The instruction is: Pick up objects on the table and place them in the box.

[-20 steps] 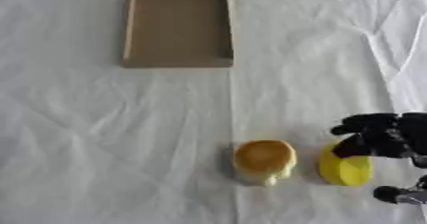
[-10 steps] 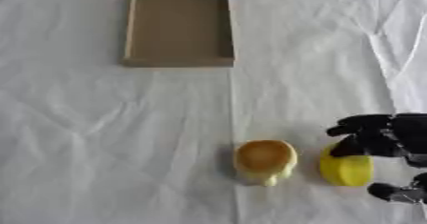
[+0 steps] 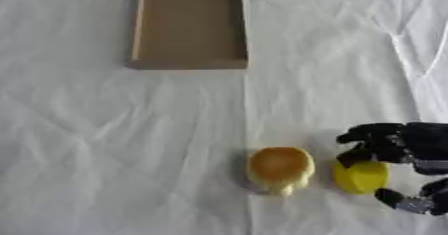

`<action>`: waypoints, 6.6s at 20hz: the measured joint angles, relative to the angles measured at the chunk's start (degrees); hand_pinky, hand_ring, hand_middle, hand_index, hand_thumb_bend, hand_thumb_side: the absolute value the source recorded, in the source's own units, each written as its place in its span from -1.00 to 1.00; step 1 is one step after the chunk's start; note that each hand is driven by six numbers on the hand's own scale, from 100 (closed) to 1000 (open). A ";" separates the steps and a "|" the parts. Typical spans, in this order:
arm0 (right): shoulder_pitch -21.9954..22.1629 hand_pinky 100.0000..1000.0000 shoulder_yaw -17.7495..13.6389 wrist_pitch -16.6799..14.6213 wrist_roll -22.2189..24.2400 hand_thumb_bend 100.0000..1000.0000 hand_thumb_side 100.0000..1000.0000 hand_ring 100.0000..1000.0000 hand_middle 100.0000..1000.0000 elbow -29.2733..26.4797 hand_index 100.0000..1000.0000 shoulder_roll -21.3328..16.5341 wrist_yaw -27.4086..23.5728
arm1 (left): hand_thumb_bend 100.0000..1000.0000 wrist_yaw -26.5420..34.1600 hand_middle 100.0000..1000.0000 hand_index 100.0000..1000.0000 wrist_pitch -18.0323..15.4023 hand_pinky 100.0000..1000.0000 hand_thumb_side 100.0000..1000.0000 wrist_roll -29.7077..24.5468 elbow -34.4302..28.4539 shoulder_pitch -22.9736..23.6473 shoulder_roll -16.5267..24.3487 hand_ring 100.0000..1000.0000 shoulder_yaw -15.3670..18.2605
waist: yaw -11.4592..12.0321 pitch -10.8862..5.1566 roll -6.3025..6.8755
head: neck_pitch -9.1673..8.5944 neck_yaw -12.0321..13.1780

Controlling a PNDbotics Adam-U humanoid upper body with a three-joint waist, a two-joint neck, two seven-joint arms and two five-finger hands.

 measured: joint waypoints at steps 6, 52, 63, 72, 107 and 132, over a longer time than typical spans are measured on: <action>-0.37 0.97 0.45 1.30 1.89 -0.94 -1.00 1.00 0.47 0.00 0.97 0.59 -0.95 | -1.00 0.14 0.61 0.70 0.15 0.72 0.24 -0.16 0.00 -0.01 -0.36 0.74 -0.02 | 0.09 0.01 0.01 | -0.16 -0.06; -14.19 0.83 -0.62 2.45 -4.58 -1.00 -1.00 0.46 -0.16 0.00 0.48 0.83 -18.36 | -1.00 0.95 0.62 0.70 0.89 0.72 0.24 -1.24 0.00 -1.18 -0.82 0.75 -0.82 | 1.50 0.00 -0.31 | -1.22 -1.26; -37.32 0.85 2.33 16.60 3.78 -1.00 -1.00 0.48 -0.15 0.60 0.49 2.92 -32.47 | -1.00 2.54 0.60 0.70 0.15 0.72 0.19 -1.60 0.00 -4.50 -0.74 0.74 -1.48 | 5.65 0.03 -2.15 | -2.38 -6.25; -53.85 0.85 4.97 18.32 5.52 -1.00 -1.00 0.47 -0.14 21.15 0.50 15.84 -29.31 | -0.94 4.53 0.59 0.70 -1.31 0.72 0.07 -2.78 0.00 -10.75 -1.03 0.73 -3.38 | 9.96 0.56 -2.42 | -2.75 -11.30; -62.60 0.94 -0.85 3.11 -9.88 -0.98 -1.00 1.00 0.68 56.98 0.89 33.20 22.43 | -0.92 10.62 0.59 0.70 -1.58 0.72 0.07 -8.78 0.00 -18.64 -4.44 0.73 -8.44 | 15.78 1.96 -4.60 | -3.97 -16.65; -25.79 0.86 -6.35 8.95 -8.65 -0.86 -1.00 1.00 0.72 0.26 0.86 1.87 -7.58 | -0.87 7.10 0.59 0.70 -1.80 0.71 0.00 -3.91 0.00 -16.60 -2.25 0.73 -5.22 | 9.83 1.60 -4.32 | -3.97 -9.26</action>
